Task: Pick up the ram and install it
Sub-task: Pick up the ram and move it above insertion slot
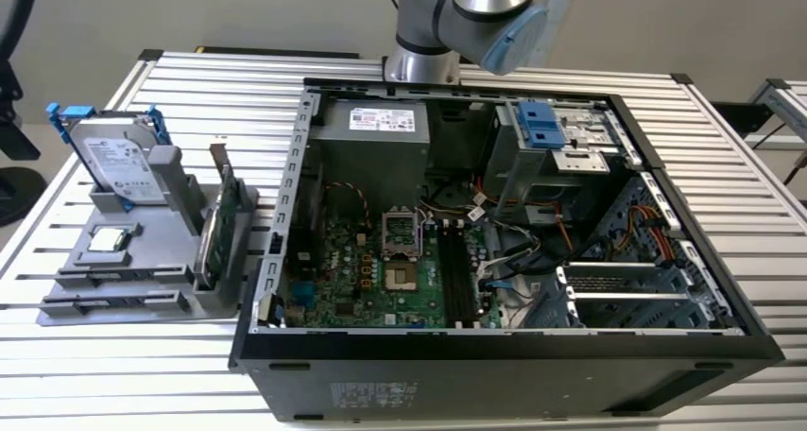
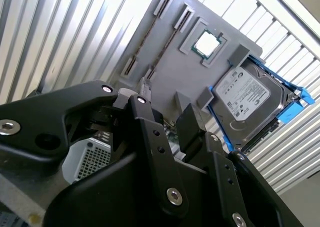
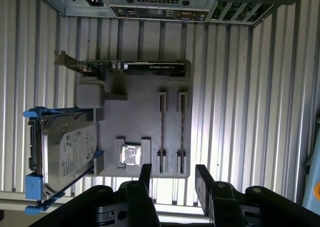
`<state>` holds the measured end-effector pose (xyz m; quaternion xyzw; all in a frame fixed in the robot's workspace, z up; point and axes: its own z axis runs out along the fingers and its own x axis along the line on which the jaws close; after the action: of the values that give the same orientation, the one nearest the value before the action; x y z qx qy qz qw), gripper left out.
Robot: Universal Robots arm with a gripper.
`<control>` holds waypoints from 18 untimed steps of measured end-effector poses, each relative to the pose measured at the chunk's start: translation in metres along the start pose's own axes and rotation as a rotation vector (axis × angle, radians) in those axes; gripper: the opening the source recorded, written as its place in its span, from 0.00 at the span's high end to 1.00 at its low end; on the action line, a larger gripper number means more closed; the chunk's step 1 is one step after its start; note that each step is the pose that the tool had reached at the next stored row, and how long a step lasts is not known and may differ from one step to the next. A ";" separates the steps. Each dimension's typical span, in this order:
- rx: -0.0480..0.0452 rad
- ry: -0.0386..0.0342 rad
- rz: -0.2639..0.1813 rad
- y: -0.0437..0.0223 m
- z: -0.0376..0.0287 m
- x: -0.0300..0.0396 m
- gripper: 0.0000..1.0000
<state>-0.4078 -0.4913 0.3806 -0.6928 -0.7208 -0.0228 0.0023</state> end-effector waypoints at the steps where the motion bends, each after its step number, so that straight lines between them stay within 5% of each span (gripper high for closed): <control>1: 0.0000 0.0001 0.000 0.0000 0.0001 0.0000 0.00; 18: 0.0002 0.0002 -0.005 -0.0001 0.0044 -0.0001 0.00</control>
<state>-0.4078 -0.4913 0.3762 -0.6910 -0.7225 -0.0228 0.0024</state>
